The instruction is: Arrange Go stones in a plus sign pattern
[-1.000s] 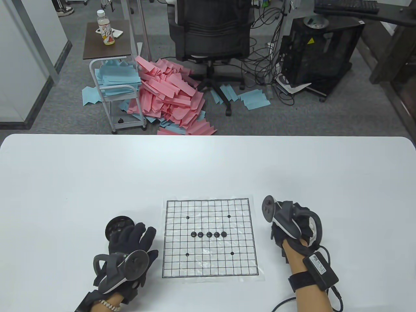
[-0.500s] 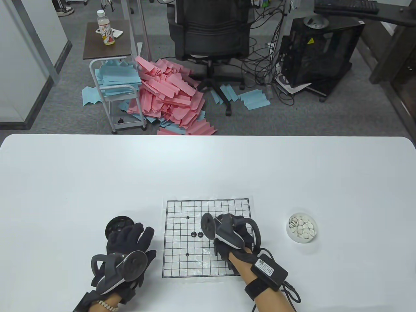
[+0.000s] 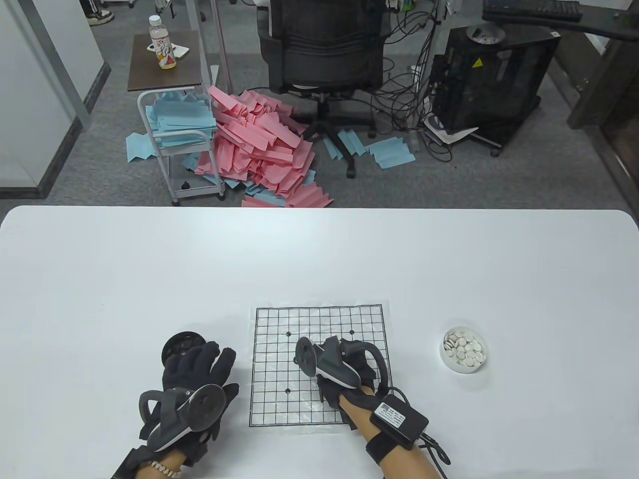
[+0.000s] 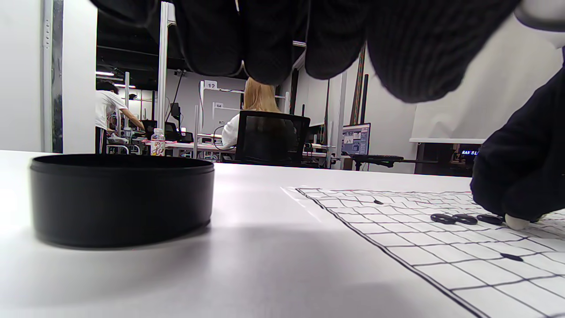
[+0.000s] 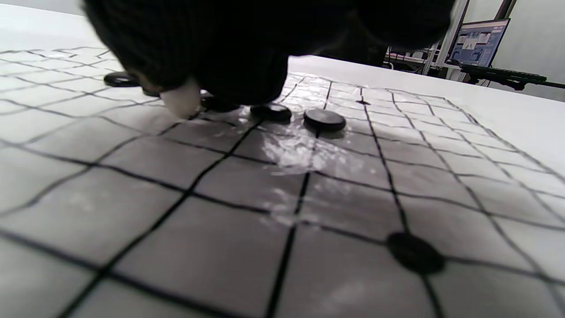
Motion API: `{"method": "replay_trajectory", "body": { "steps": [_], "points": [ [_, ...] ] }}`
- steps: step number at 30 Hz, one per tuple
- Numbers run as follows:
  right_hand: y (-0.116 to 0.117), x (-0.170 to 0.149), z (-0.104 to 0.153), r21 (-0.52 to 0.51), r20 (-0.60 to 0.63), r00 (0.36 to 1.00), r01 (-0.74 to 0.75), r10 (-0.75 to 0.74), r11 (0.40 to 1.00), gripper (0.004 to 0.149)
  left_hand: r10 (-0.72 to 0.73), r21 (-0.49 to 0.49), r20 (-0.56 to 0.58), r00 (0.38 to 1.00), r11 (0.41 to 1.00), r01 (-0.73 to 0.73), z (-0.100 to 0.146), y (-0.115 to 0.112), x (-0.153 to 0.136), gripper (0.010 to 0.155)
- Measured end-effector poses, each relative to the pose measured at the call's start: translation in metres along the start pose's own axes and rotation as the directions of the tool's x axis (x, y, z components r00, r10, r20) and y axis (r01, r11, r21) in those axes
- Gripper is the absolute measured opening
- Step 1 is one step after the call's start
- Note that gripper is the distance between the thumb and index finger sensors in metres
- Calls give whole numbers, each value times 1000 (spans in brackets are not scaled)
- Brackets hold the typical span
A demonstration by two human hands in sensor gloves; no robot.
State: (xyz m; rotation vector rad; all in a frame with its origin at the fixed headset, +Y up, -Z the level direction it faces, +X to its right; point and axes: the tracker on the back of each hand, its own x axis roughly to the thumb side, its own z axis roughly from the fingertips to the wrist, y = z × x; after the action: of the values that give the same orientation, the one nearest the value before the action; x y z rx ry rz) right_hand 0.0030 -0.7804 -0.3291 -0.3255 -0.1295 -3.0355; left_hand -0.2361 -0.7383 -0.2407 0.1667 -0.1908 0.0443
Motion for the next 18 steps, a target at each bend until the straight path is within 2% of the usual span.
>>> {"method": "replay_trajectory", "body": {
  "steps": [18],
  "points": [
    [-8, -8, 2, -52, -7, 1000, 2, -2, 999, 41, 2, -3, -1, 1000, 1000, -2, 0, 0, -1, 71]
  ]
}}
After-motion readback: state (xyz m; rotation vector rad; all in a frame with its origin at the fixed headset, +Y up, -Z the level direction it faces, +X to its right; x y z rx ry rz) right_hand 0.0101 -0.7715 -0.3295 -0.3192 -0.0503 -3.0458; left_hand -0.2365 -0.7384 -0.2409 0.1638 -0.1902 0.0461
